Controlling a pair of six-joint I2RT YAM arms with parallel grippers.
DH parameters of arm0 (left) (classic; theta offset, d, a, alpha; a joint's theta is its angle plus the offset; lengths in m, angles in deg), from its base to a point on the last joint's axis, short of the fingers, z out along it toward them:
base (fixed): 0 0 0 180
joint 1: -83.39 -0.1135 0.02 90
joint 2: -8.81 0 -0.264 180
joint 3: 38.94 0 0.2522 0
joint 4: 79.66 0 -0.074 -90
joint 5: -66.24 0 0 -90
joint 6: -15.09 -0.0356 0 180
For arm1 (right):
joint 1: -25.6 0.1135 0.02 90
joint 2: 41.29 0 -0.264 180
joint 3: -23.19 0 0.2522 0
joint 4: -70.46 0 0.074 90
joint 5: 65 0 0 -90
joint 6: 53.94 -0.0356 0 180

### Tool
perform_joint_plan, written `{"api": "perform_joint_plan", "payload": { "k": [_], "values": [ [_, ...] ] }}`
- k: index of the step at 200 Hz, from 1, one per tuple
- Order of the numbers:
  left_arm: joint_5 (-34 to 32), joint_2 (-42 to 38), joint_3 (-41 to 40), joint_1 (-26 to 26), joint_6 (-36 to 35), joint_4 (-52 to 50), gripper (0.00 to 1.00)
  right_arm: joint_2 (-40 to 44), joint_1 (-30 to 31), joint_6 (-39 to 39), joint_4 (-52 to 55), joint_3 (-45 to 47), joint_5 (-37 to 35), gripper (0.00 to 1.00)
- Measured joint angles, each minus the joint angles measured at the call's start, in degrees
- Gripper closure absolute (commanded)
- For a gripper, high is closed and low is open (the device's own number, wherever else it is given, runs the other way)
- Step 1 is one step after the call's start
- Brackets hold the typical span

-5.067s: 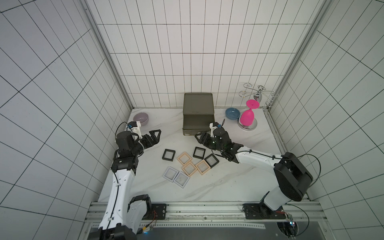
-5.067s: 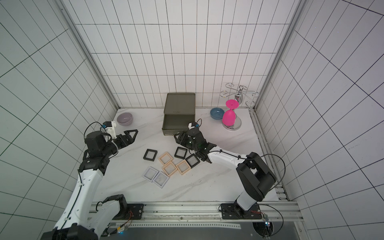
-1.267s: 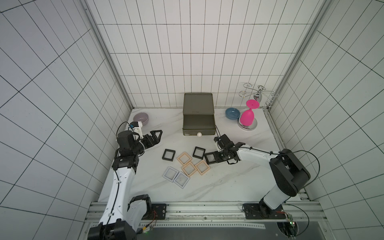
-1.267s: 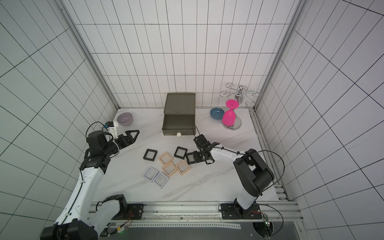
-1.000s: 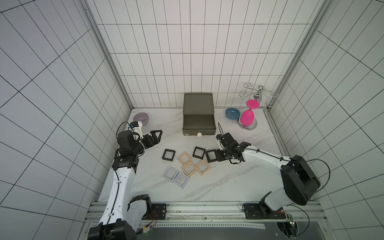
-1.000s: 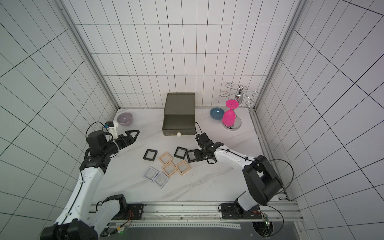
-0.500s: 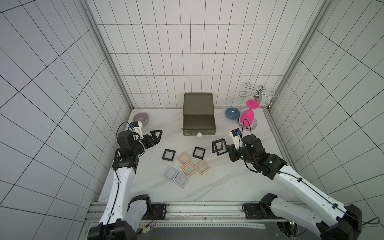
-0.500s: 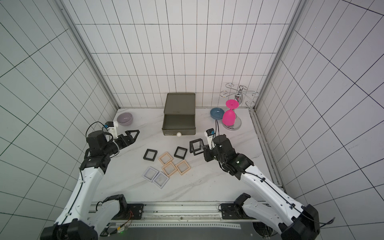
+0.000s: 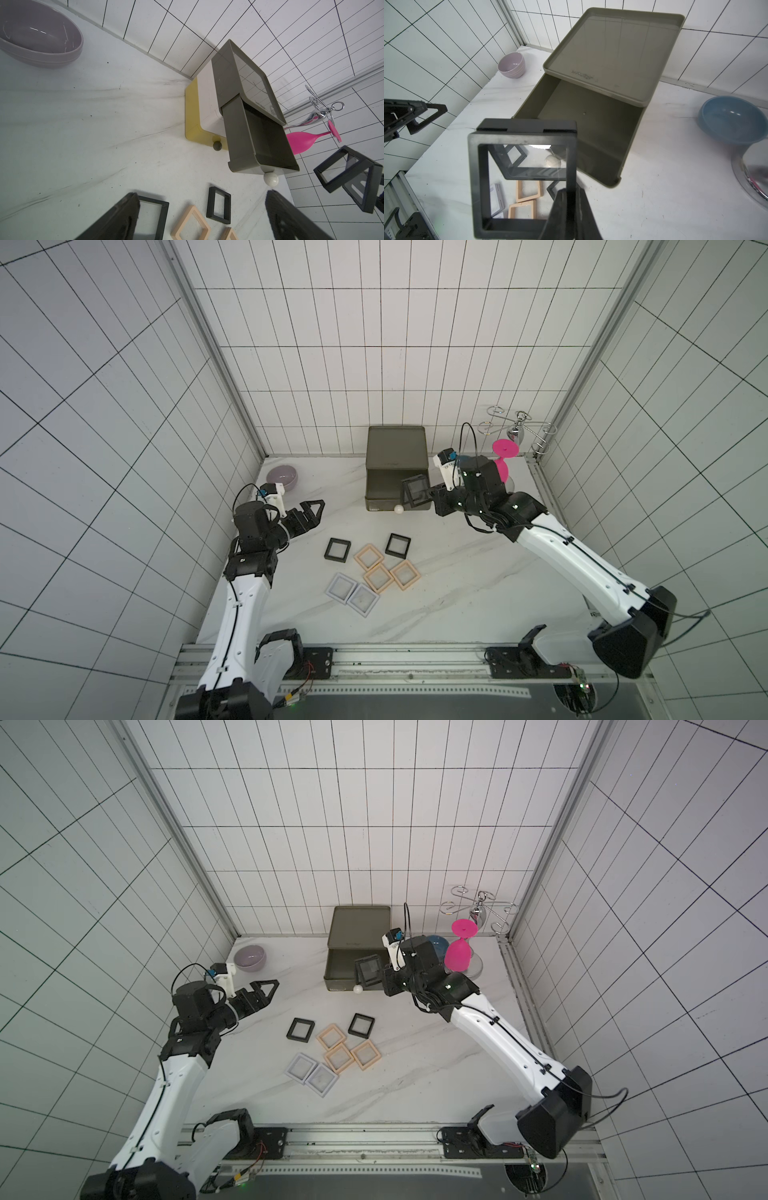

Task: Place the brooch boxes into the drawer by color
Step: Place the brooch box in the drawer.

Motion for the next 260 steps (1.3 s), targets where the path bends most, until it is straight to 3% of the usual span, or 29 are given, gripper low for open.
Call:
{"api": "perform_joint_plan", "payload": {
  "k": [48,194,232,260],
  "values": [
    [0.0,0.0,0.0,0.0,0.0,0.0,0.02,-12.6,0.0,-0.8,6.2,-14.2,1.4,0.95],
    [0.0,-0.1,0.0,0.0,0.0,0.0,0.01,-31.6,0.0,-1.6,17.7,-31.0,2.3,0.95],
    [0.0,-0.1,0.0,0.0,0.0,0.0,0.01,-35.2,0.0,-1.7,18.1,-33.8,1.7,0.9],
    [0.0,-0.1,0.0,0.0,0.0,0.0,0.02,-36.7,0.0,-2.2,18.2,-35.3,1.2,0.81]
  ]
}}
